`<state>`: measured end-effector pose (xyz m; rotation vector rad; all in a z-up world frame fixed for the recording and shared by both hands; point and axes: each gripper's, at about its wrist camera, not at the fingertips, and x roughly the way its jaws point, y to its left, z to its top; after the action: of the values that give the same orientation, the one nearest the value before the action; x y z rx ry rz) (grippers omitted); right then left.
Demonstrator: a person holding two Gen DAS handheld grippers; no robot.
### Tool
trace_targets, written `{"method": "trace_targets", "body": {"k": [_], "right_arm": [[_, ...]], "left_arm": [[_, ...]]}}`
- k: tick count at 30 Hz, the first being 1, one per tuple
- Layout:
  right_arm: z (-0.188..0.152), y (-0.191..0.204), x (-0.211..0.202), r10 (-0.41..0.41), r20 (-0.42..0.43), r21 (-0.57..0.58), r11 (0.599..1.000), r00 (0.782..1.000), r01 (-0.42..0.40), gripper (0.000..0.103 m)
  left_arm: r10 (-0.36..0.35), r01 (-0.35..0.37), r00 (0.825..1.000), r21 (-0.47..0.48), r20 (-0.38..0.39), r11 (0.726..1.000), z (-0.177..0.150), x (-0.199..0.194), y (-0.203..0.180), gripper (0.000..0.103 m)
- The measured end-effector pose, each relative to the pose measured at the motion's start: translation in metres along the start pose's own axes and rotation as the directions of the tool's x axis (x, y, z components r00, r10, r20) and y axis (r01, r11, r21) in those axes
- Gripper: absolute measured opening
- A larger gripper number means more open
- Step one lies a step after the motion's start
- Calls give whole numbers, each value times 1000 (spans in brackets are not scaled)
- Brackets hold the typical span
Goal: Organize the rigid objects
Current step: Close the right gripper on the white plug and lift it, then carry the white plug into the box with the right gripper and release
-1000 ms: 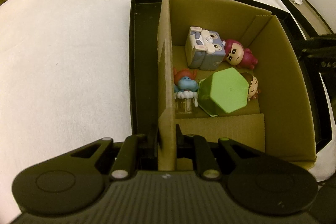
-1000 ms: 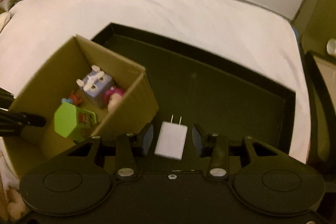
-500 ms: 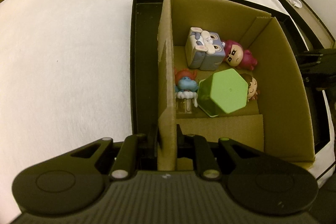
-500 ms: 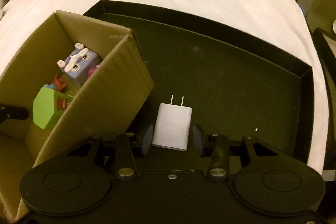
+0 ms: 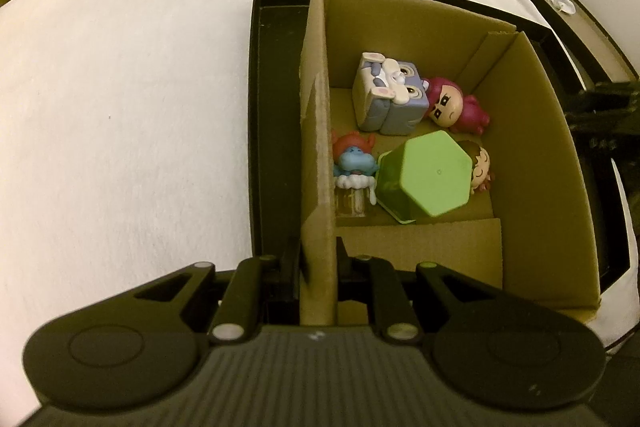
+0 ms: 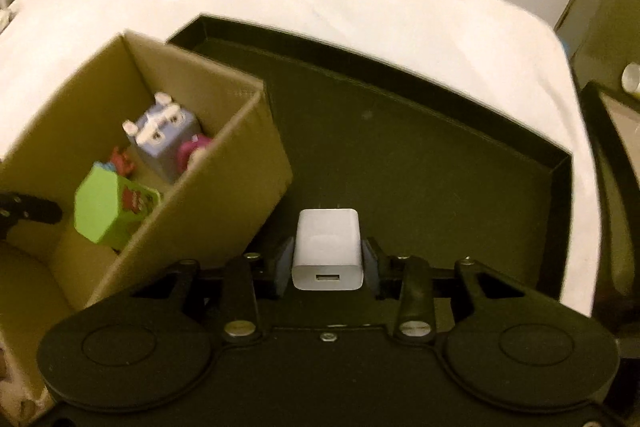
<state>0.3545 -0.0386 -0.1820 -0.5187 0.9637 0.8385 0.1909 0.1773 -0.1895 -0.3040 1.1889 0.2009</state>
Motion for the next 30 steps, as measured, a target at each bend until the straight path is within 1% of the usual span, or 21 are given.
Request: {"method": "trace_targets", "body": {"k": [13,20,25,28,30], "right_arm": [[28,-1,-60,-8,123,-23,1000,992,11,36],[42,12,-81,21,161,-55,998,987,-12,36],[48,28,-86,64,162,-93,994,985,-49,36],[48,41,-86,103,140,-122,989,985,-86,36],[46,53,-85,119,125,-162,982,985,-98,36]], "left_arm": [[7,-7,1000,8,0,1000,-1,1,-3,13],[7,-7,1000,7,-3,1000,0,1,-3,13],[8,-8,1000,9,-2,1000,0,1,-3,13],[7,-7,1000,3,0,1000,-1,1,-3,13],[8,-8,1000,6,0,1000,-1,1,-3,13]]}}
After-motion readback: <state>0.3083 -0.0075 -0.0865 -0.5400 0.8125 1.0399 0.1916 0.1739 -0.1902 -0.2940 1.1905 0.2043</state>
